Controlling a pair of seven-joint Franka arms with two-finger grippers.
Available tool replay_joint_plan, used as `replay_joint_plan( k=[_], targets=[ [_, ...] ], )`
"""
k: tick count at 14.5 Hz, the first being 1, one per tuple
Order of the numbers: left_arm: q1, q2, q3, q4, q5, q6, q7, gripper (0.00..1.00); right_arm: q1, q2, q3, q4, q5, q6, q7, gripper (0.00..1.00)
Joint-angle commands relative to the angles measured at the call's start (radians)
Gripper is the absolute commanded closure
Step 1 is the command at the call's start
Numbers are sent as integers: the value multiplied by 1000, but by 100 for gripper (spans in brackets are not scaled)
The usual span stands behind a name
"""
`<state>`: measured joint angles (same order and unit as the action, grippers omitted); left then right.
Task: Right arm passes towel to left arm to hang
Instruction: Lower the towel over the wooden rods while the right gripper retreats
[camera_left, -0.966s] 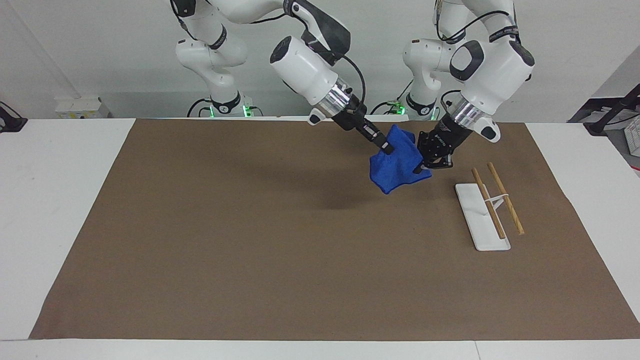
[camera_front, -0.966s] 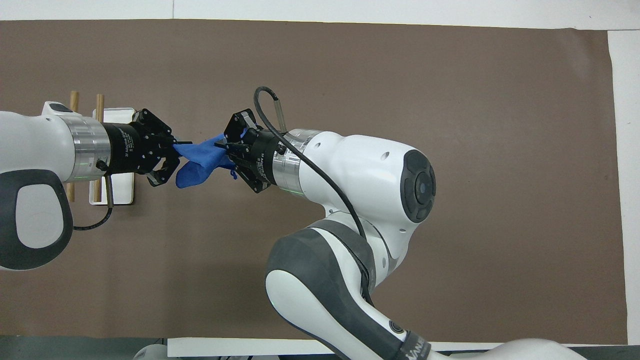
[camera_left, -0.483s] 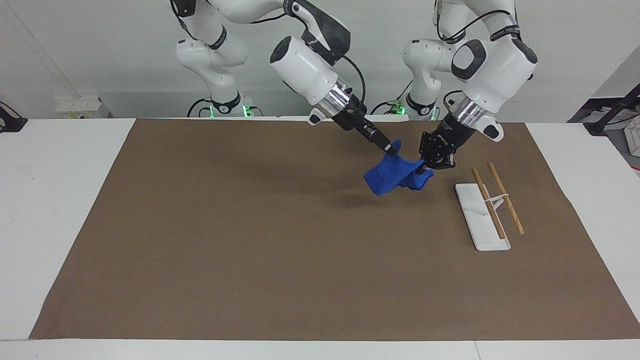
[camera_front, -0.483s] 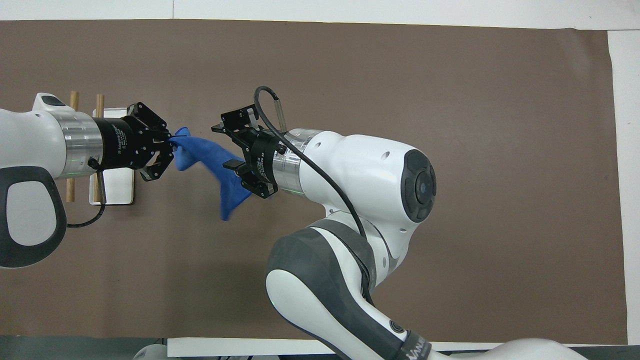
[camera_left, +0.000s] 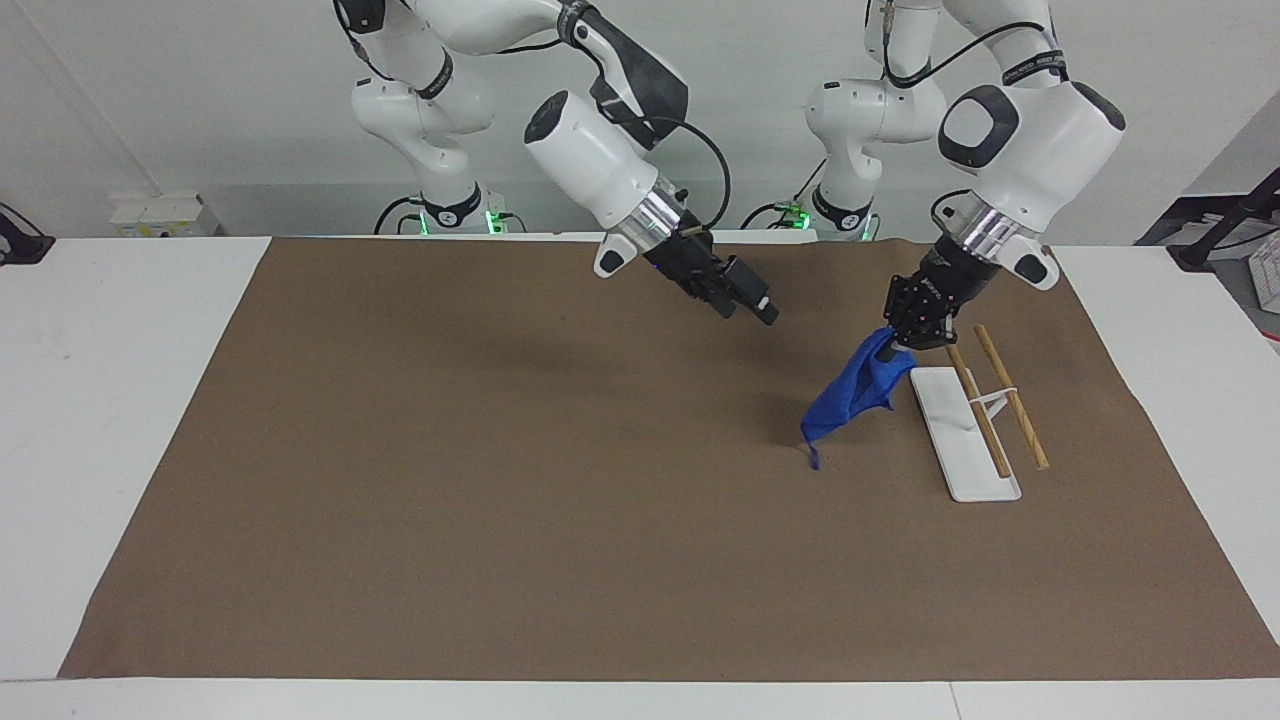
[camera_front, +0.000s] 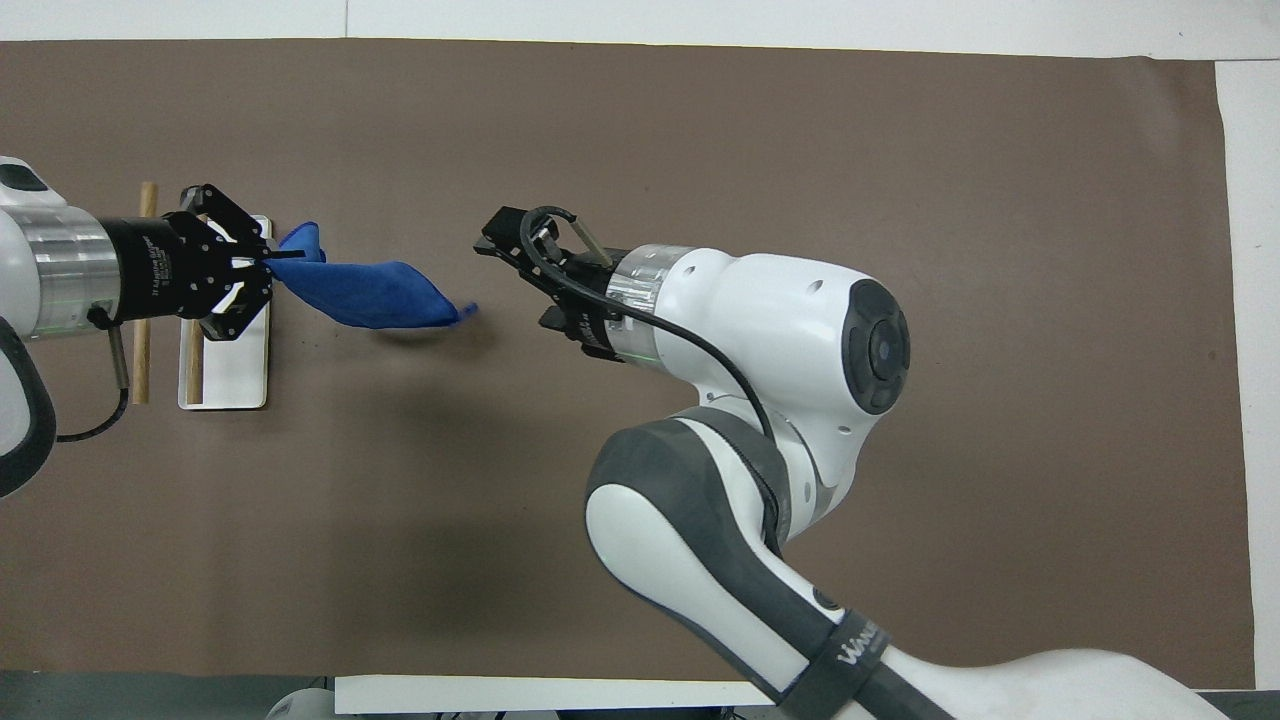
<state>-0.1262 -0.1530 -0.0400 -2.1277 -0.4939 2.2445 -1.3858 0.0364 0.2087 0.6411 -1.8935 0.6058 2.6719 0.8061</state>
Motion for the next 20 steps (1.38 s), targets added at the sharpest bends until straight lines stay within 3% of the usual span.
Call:
replay_joint_plan(
  k=[1, 3, 6, 8, 12, 16, 20],
  targets=[
    [74, -5, -3, -24, -8, 13, 127, 100, -41, -95, -99, -101, 3, -131, -351, 0],
    [144, -11, -3, -40, -8, 15, 248, 99, -39, -123, -232, -99, -36, -316, -509, 0],
    [210, -10, -3, -38, -8, 23, 350, 99, -41, -161, -368, -87, -397, -525, -599, 0],
    [217, -3, -3, -38, -8, 96, 356, 99, -43, -198, -447, -61, -564, -666, -608, 0],
    [218, 9, -3, -26, -6, 168, 373, 99, -52, -224, -619, 39, -586, -829, -662, 0],
    [261, 32, -1, -2, -3, 199, 626, 99, -53, -227, -705, 82, -584, -899, -754, 0],
    [310, 47, -1, 28, 52, 201, 732, 99, -61, -226, -744, 99, -584, -899, -774, 0]
  ],
)
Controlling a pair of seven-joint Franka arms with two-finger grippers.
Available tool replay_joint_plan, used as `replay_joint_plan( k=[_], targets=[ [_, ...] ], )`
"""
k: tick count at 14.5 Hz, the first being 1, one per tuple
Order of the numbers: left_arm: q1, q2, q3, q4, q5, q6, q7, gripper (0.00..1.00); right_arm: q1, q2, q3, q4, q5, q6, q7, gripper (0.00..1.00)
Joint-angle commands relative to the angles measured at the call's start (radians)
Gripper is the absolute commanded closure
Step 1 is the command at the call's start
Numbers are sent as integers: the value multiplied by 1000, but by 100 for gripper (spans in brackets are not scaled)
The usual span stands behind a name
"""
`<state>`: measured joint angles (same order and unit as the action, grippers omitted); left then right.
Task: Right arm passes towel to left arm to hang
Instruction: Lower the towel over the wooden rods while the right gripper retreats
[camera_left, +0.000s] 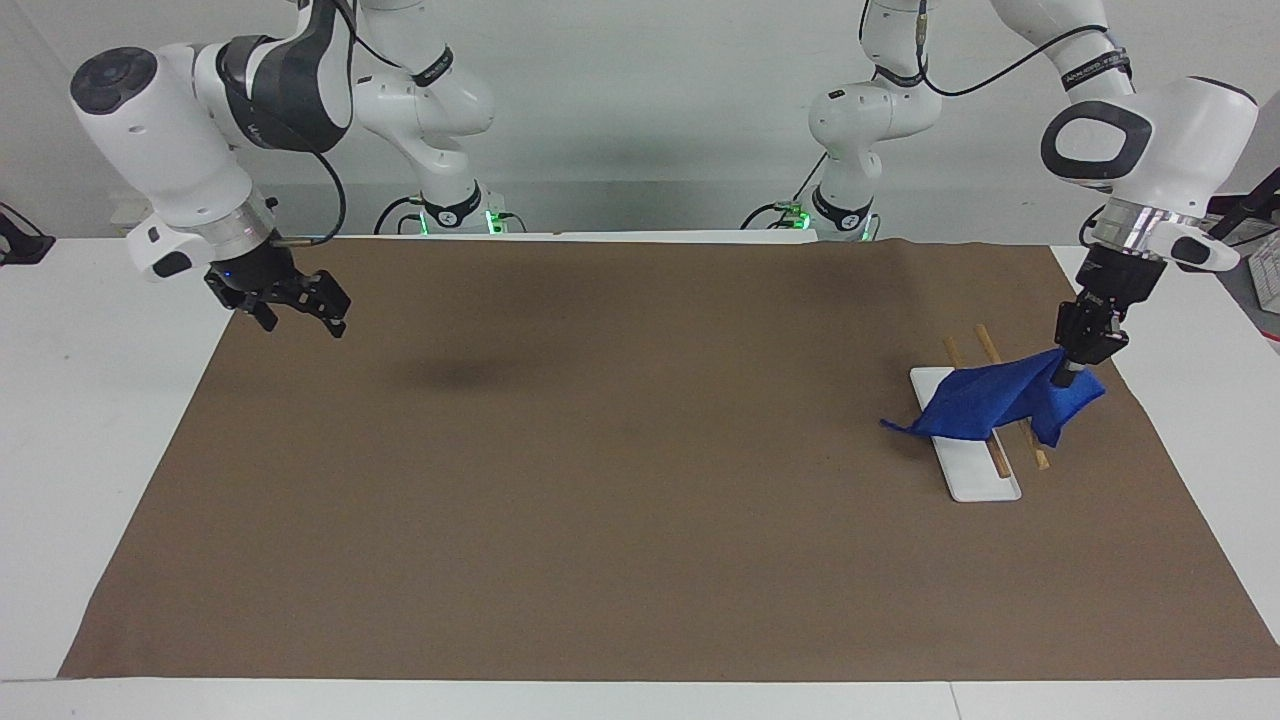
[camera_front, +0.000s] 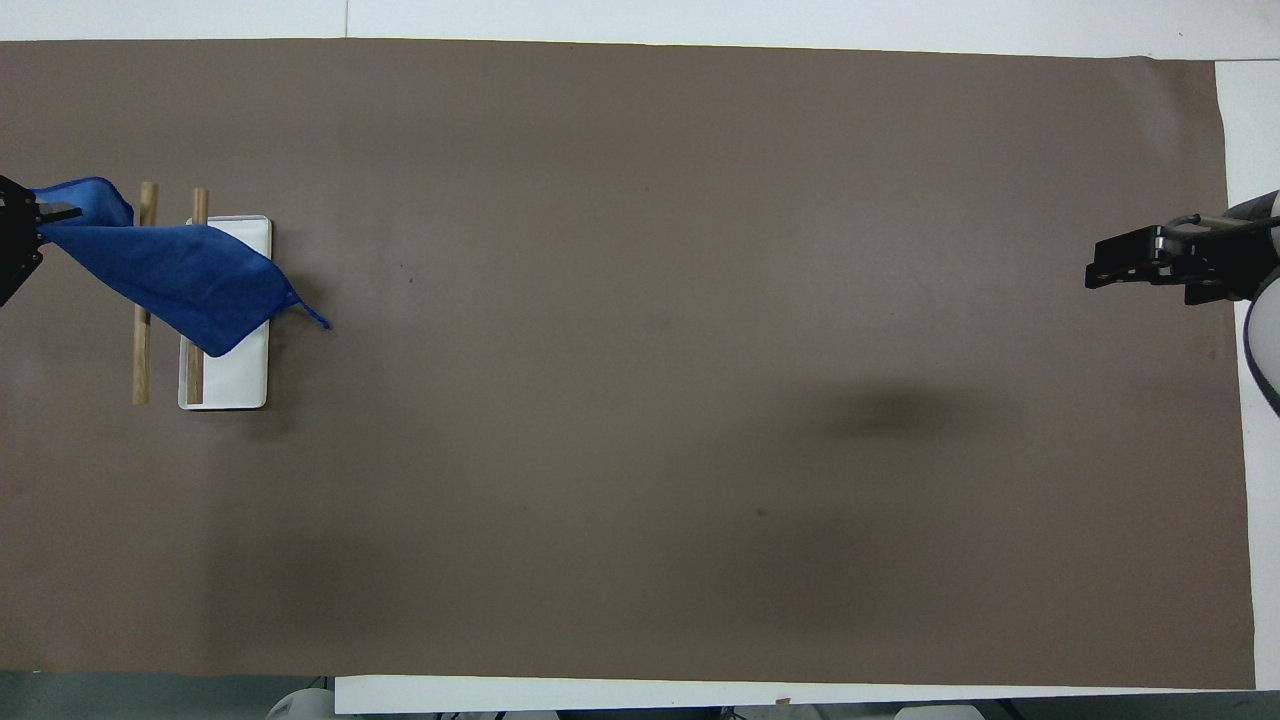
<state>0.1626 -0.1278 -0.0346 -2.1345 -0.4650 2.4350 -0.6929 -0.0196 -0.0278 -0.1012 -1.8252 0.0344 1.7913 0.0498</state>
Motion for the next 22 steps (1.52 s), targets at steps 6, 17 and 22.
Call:
replay_joint_plan(
  k=[6, 17, 22],
  targets=[
    [95, 37, -7, 38, 65, 9, 105, 99, -8, 20, 15, 50, -19, -18, -45, 0],
    [127, 22, -5, -9, 170, -85, 150, 0, -8, 17, 25, 49, -18, -33, -45, 0],
    [117, 51, -7, 106, 266, -186, 150, 0, -16, 8, 25, 49, -18, -30, -44, 0]
  ],
)
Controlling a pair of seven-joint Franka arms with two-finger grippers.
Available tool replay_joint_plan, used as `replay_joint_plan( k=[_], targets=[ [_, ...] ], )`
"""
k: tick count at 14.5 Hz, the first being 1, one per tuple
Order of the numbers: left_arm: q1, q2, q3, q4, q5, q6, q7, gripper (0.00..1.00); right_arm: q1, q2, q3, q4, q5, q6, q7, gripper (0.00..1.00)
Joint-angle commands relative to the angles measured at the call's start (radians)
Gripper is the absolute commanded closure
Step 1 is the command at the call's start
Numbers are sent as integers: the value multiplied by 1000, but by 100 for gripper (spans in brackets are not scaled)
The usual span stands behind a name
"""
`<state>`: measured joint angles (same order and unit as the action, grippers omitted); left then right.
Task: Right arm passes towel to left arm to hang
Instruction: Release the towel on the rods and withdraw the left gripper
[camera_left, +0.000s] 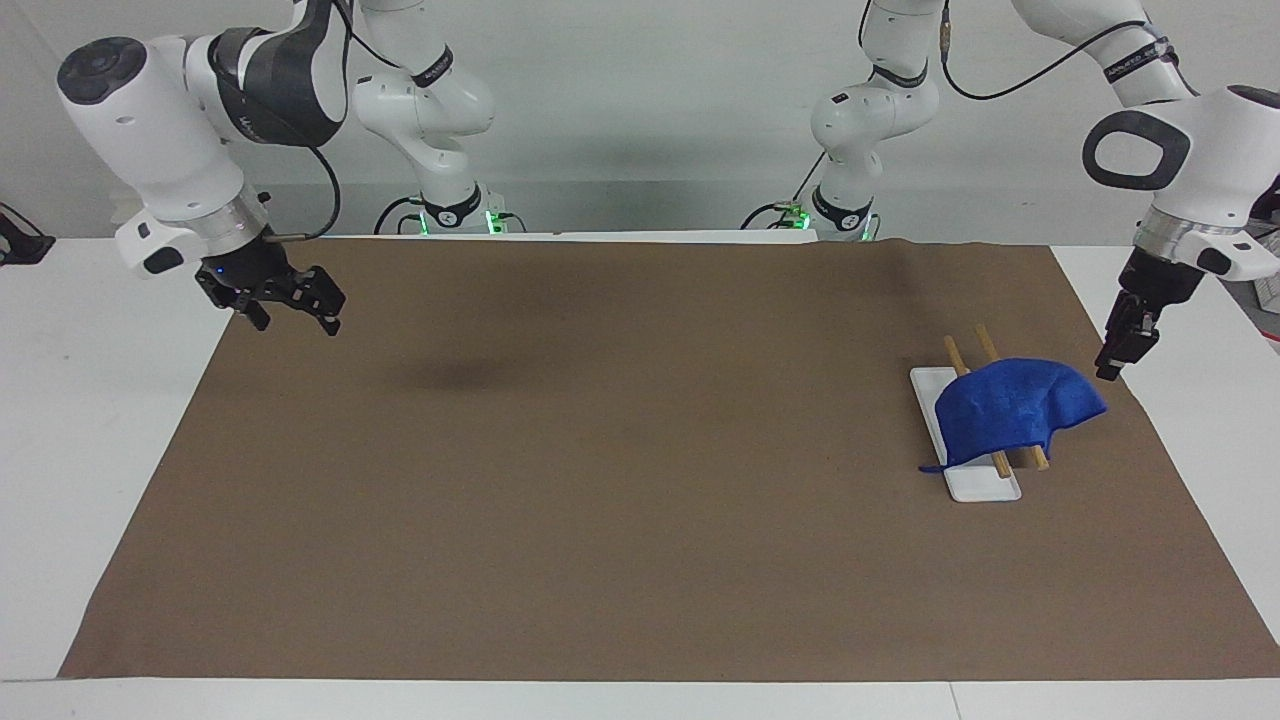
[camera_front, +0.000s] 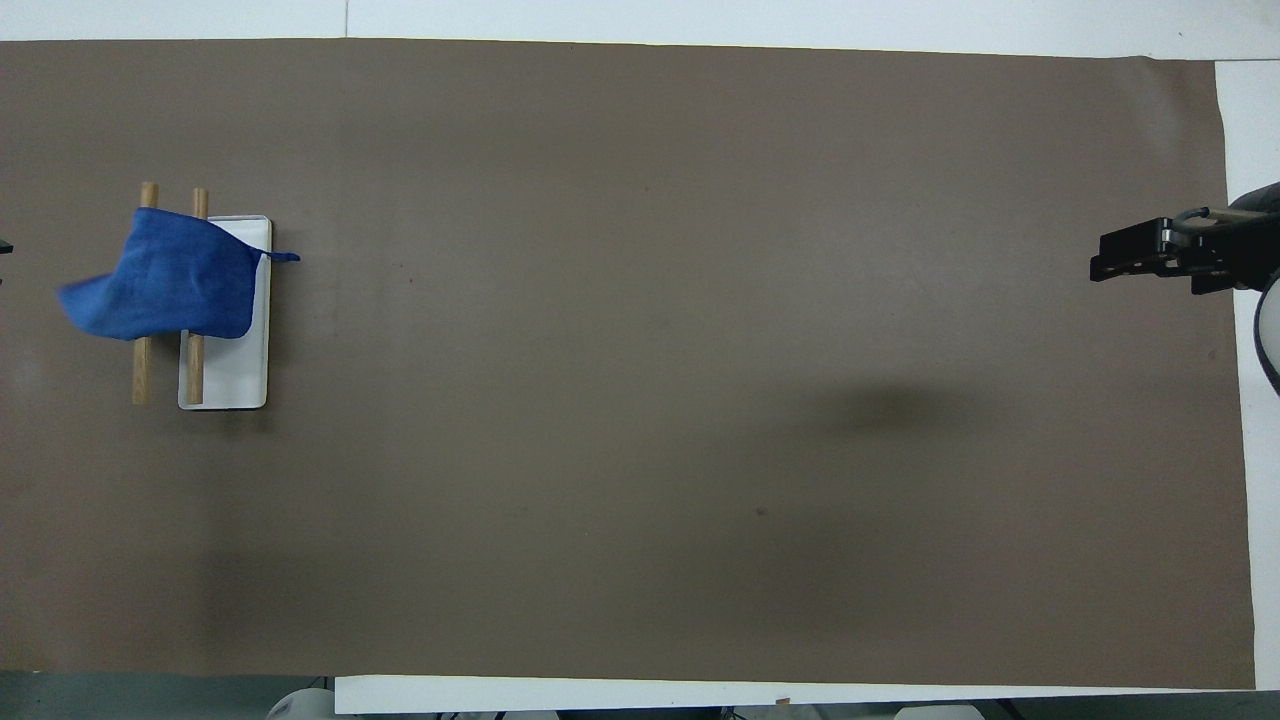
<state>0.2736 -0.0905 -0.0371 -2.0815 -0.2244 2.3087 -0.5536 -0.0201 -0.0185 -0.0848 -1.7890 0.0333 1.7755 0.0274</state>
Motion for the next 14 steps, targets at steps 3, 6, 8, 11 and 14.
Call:
replay_joint_plan(
  k=[3, 6, 8, 11, 14],
  targets=[
    [-7, 14, -7, 113, 112, -121, 14, 0, -14, -9, 4, 13, -16, -8, -21, 0],
    [-62, 32, -12, 240, 160, -305, 17, 0, -12, -11, 4, 11, -15, -8, -18, 0],
    [-134, 41, -12, 325, 169, -458, 20, 0, -12, -11, 4, 11, -15, -7, -15, 0],
    [-241, 37, -13, 385, 183, -673, 200, 0, -12, -11, 4, 8, -15, -5, -17, 0],
    [-307, 44, -6, 468, 204, -855, 345, 0, -14, -11, 0, 8, -15, -4, -21, 0]
  ],
)
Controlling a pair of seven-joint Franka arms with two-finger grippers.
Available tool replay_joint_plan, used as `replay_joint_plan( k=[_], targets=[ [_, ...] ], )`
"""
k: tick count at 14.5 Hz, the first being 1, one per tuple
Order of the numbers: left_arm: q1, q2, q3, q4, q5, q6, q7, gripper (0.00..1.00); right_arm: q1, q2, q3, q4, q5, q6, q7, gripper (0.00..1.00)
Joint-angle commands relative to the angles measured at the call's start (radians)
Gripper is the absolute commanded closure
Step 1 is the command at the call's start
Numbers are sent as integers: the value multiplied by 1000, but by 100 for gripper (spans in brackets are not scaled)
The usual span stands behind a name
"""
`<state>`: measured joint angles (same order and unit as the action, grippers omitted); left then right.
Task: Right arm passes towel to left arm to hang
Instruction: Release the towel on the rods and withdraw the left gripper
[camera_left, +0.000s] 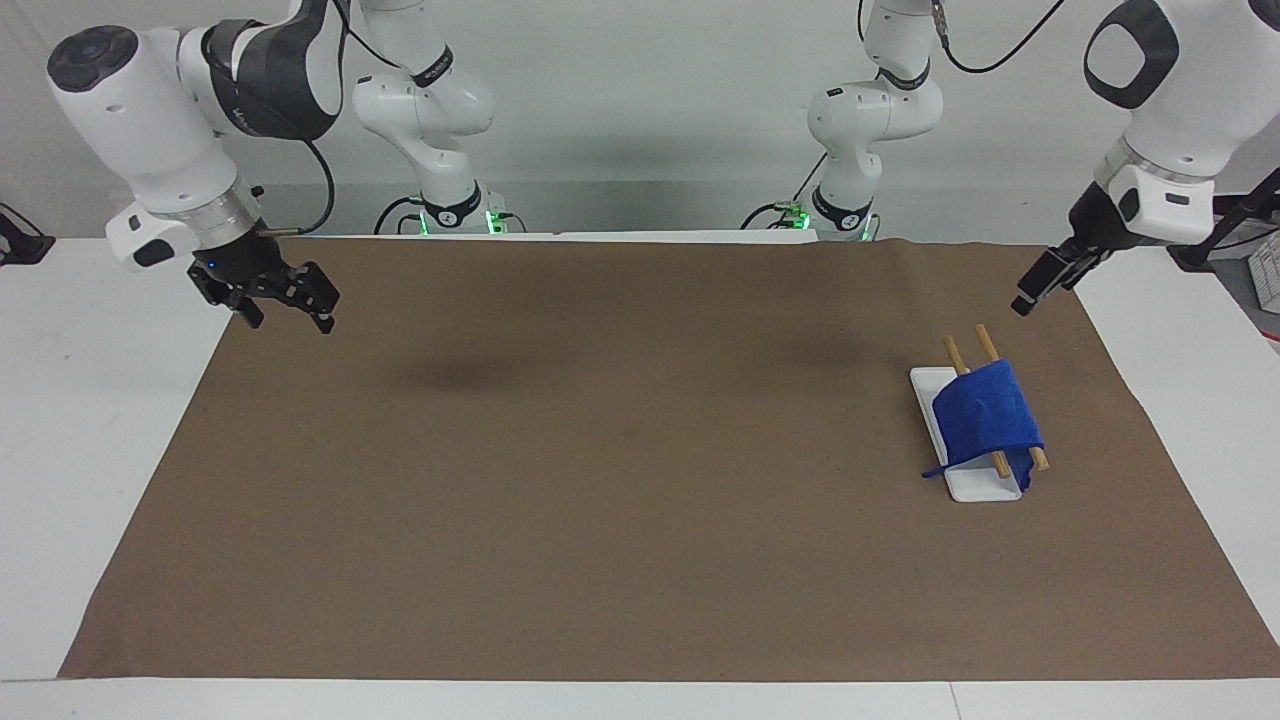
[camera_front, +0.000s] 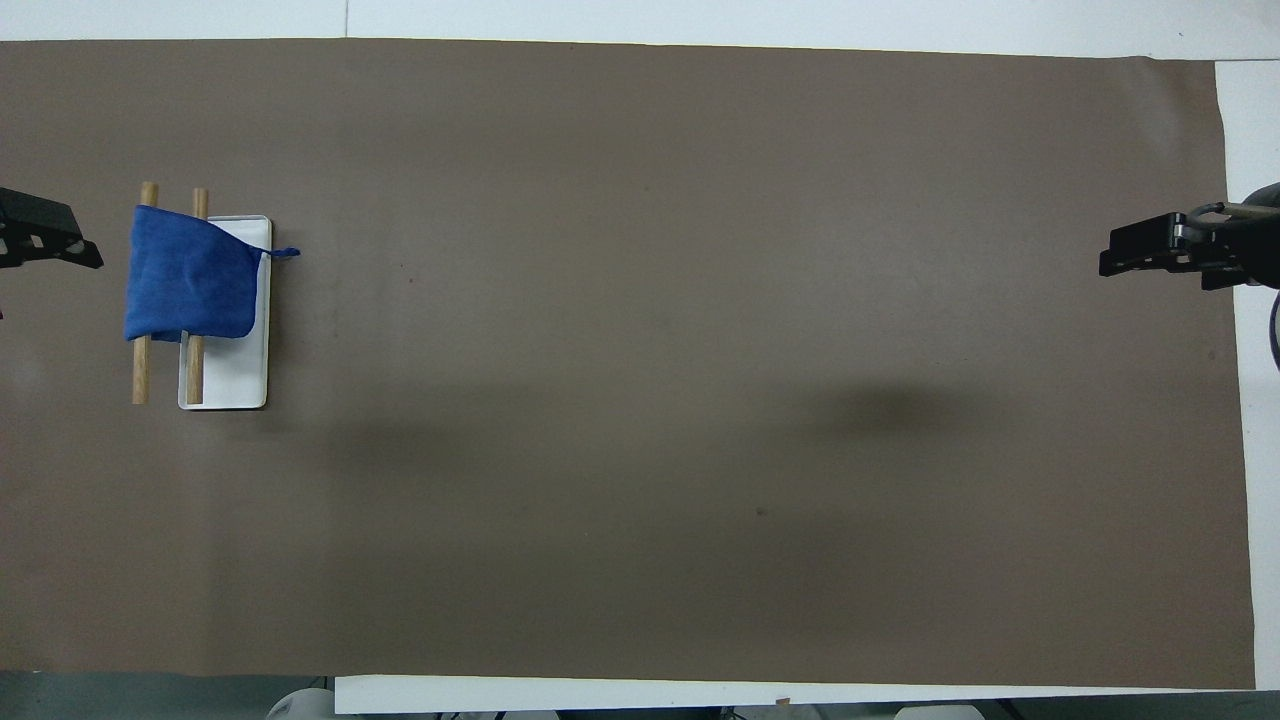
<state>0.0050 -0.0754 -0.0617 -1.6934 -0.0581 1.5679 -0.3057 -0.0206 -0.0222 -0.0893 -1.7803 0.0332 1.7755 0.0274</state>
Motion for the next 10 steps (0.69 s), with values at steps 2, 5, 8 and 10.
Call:
replay_joint_plan(
  k=[2, 5, 8, 10],
  targets=[
    [-48, 28, 17, 83, 44, -185, 198, 0, -13, -7, 5, -1, -15, -4, -21, 0],
    [-48, 22, 11, 60, 41, -177, 223, 0, -16, -7, 0, 1, -16, -14, -23, 0],
    [-54, 23, 19, 44, 40, -178, 269, 0, -15, -7, 2, 1, -16, -11, -21, 0],
    [-63, 22, 23, 49, 40, -192, 269, 0, -15, -7, 2, -1, -16, -11, -17, 0]
  ],
)
